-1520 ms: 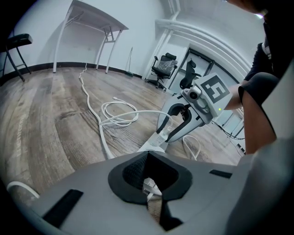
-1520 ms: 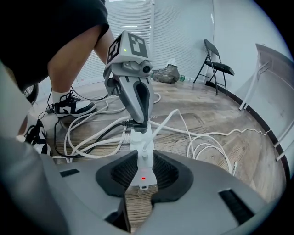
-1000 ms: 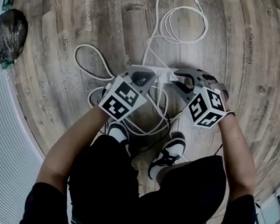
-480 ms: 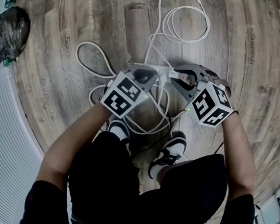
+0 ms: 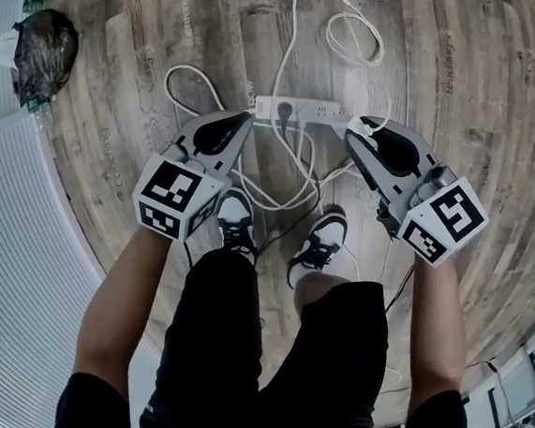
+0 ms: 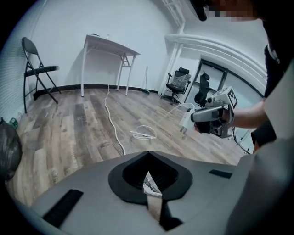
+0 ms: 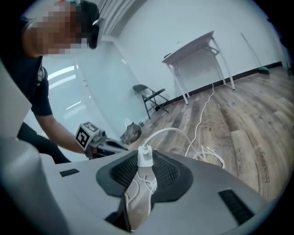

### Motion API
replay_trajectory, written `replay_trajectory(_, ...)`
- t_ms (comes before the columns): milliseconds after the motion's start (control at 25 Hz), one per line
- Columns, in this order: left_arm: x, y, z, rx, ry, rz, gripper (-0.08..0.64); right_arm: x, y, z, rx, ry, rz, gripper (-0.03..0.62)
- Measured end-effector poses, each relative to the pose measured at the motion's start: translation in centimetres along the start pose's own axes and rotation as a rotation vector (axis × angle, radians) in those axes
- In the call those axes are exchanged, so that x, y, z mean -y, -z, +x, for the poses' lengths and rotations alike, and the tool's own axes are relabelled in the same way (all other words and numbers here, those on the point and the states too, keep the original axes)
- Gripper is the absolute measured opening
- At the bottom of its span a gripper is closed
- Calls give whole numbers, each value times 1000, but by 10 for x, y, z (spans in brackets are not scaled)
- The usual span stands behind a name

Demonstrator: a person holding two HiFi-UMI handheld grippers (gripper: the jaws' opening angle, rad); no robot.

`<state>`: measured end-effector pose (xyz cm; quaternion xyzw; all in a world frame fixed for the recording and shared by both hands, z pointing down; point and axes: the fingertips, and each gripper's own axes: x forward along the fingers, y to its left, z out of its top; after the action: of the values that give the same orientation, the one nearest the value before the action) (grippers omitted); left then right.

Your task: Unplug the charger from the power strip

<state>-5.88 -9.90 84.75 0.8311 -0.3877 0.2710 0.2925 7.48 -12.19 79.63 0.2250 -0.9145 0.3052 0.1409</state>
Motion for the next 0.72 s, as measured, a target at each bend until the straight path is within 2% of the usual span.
replay_trajectory(200,28,-65,-97,63,-49,-106,23,-46,-76,-80,155,137,124,104)
replay_trajectory(360,56,-131,-179,135,-83,-165,23,-99,-134,-135,216,190,165,104)
replay_trajectory(600,101,-235,-294,221,-104,-190,23,-177,-236,-207,291,250,224,104)
replay_trajectory(720,130,-285,-354,255,-104,-182,23,-221,-300,-245,338,266,210,104)
